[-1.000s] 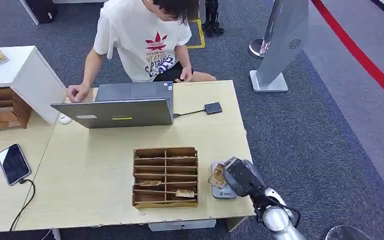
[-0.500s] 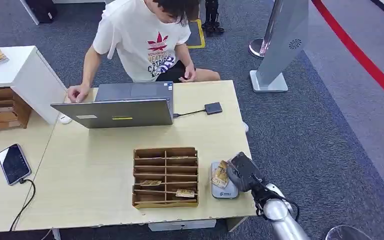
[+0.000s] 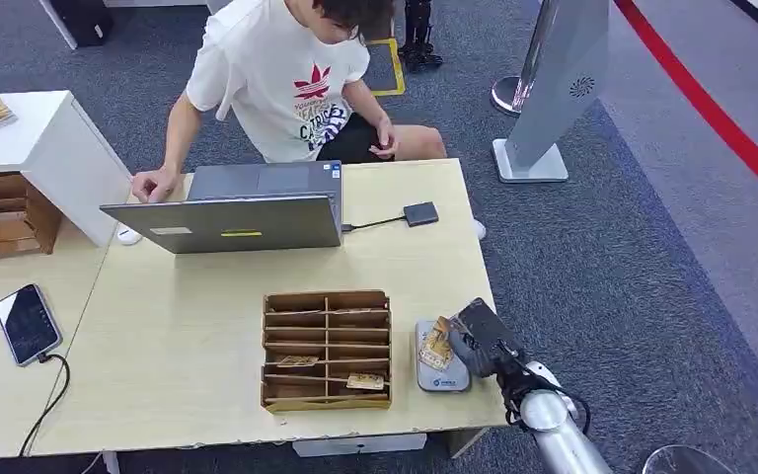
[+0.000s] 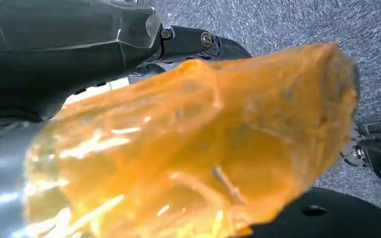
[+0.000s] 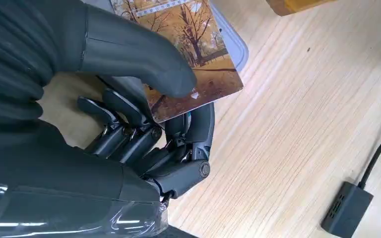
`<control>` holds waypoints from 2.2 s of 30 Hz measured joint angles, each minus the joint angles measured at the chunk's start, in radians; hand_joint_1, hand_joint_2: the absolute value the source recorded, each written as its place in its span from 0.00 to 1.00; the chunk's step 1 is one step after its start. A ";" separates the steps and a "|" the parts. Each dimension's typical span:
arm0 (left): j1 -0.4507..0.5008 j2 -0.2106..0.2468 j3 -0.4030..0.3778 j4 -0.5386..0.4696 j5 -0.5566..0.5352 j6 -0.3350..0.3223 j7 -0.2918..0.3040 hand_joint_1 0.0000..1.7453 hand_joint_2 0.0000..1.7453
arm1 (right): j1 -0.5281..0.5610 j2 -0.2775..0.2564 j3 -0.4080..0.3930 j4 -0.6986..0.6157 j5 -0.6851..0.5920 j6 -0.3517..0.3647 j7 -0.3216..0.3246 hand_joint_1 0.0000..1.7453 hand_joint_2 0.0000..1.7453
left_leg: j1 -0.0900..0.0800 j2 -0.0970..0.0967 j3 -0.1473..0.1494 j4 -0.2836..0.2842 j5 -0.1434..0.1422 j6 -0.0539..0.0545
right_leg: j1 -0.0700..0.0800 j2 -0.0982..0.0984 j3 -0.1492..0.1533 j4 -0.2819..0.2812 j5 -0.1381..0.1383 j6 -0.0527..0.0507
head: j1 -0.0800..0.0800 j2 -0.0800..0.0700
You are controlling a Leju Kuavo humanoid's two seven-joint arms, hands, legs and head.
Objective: Pass the card to the sensor for recognition and then transmit it.
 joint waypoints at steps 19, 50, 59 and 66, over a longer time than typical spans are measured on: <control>0.000 0.001 0.000 0.000 0.000 0.003 0.002 0.00 0.00 | -0.005 0.008 -0.006 0.011 -0.001 0.003 -0.001 1.00 1.00 | 0.000 0.000 0.000 0.000 0.000 0.000 | 0.000 0.000 0.000 0.000 0.000 0.000 | 0.000 0.000; 0.000 0.001 0.000 0.000 0.000 0.003 0.002 0.00 0.00 | -0.014 0.015 -0.007 0.026 0.000 0.005 -0.004 1.00 1.00 | 0.000 0.000 0.000 0.000 0.000 0.000 | 0.000 0.000 0.000 0.000 0.000 0.000 | 0.000 0.000; 0.000 0.001 0.000 0.000 0.000 0.002 0.004 0.00 0.00 | -0.015 0.015 -0.007 0.028 0.000 0.006 -0.004 1.00 1.00 | 0.000 0.000 0.000 0.000 0.000 0.000 | 0.000 0.000 0.000 0.000 0.000 0.000 | 0.000 0.000; 0.000 0.001 0.000 0.000 0.000 0.002 0.010 0.00 0.00 | -0.016 0.015 -0.007 0.034 0.000 0.007 -0.004 1.00 1.00 | 0.000 0.000 0.000 0.000 0.000 0.000 | 0.000 0.000 0.000 0.000 0.000 0.000 | 0.000 0.000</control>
